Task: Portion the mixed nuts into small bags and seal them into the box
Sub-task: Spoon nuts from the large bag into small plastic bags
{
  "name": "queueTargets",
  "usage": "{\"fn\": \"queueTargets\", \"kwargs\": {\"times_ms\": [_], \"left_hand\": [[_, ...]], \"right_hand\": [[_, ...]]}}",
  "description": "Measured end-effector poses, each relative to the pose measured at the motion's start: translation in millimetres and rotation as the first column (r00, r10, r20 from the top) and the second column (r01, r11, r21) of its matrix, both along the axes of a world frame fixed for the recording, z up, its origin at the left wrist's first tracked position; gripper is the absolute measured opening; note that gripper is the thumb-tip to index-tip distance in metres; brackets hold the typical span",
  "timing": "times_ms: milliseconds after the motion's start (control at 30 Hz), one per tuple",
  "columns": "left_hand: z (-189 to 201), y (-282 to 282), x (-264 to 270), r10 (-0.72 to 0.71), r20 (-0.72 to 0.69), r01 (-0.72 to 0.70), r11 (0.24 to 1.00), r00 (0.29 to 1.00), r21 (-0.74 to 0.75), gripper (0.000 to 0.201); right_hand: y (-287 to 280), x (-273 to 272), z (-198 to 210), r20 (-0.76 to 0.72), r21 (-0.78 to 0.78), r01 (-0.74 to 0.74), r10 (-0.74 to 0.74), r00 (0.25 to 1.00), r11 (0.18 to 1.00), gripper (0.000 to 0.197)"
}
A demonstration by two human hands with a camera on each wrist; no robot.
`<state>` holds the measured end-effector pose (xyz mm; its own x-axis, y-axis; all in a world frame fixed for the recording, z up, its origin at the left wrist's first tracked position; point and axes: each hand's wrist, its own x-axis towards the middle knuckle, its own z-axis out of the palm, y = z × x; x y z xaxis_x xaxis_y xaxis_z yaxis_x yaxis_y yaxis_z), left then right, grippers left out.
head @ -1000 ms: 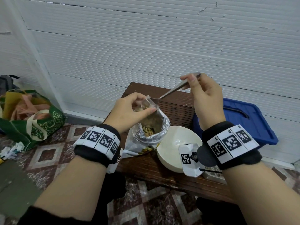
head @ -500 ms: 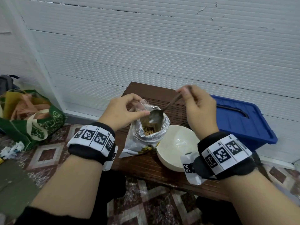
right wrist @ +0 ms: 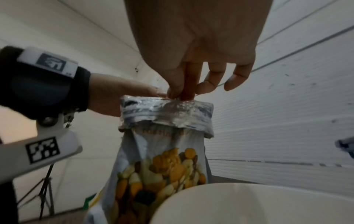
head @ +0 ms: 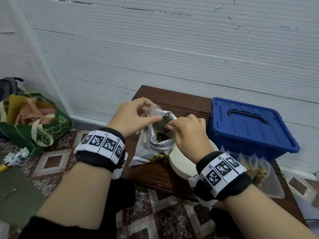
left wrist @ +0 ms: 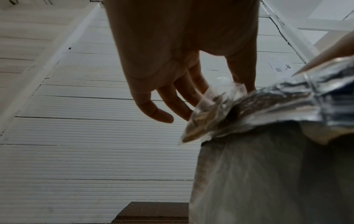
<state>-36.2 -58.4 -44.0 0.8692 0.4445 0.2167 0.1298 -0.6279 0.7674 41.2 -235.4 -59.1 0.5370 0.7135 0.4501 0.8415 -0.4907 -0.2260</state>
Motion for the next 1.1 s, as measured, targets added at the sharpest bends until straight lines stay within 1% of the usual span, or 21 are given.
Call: {"fn": "queueTargets", "kwargs": {"times_ms": [133,233,400,467,533,600,700,833,1000,1100], "left_hand": [[0,0,0,-0.008,-0.011,0.008,1.000,1.000,-0.011,0.041],[0,0,-1,-0.010,-0.022,0.009,1.000,1.000,-0.015,0.042],[3,-4,-3,-0.027,-0.003,0.027,0.999,1.000,-0.033,0.035],[5,-5,-3,-0.030,0.019,0.030,0.999,0.999,-0.034,0.033],[5,-5,-3,-0.023,0.034,0.024,0.999,0.999,-0.032,0.033],[4,-3,-2,-0.009,0.035,0.009,1.000,0.999,-0.020,0.037],[3,1,-2,0.005,0.038,-0.004,1.000,0.999,-0.024,0.042],[7,4,-6,0.001,0.037,-0.001,1.000,0.999,-0.005,0.037],[12,3,-10,-0.023,0.022,0.024,0.999,0.999,-0.035,0.025],[12,2,-10,-0.041,0.012,0.041,0.998,0.999,-0.036,0.030]], "right_hand": [[1,7,4,-0.219,0.044,0.087,-0.076,0.973,0.995,0.026],[0,13,0,-0.358,0.160,0.173,-0.106,0.928,0.972,0.027],[0,16,-2,-0.524,0.276,0.329,-0.146,0.839,0.903,0.028],[-1,15,2,-0.589,0.300,0.384,-0.147,0.795,0.873,0.031],[-2,16,6,-0.643,0.311,0.438,-0.152,0.751,0.844,0.030],[-4,18,9,-0.669,0.322,0.474,-0.157,0.726,0.820,0.029],[-7,23,14,-0.678,0.347,0.500,-0.156,0.718,0.793,0.031],[-13,29,19,-0.703,0.381,0.544,-0.149,0.696,0.748,0.031],[-20,40,30,-0.729,0.423,0.600,-0.139,0.671,0.679,0.031],[-25,48,40,-0.729,0.449,0.623,-0.141,0.670,0.640,0.034]]}}
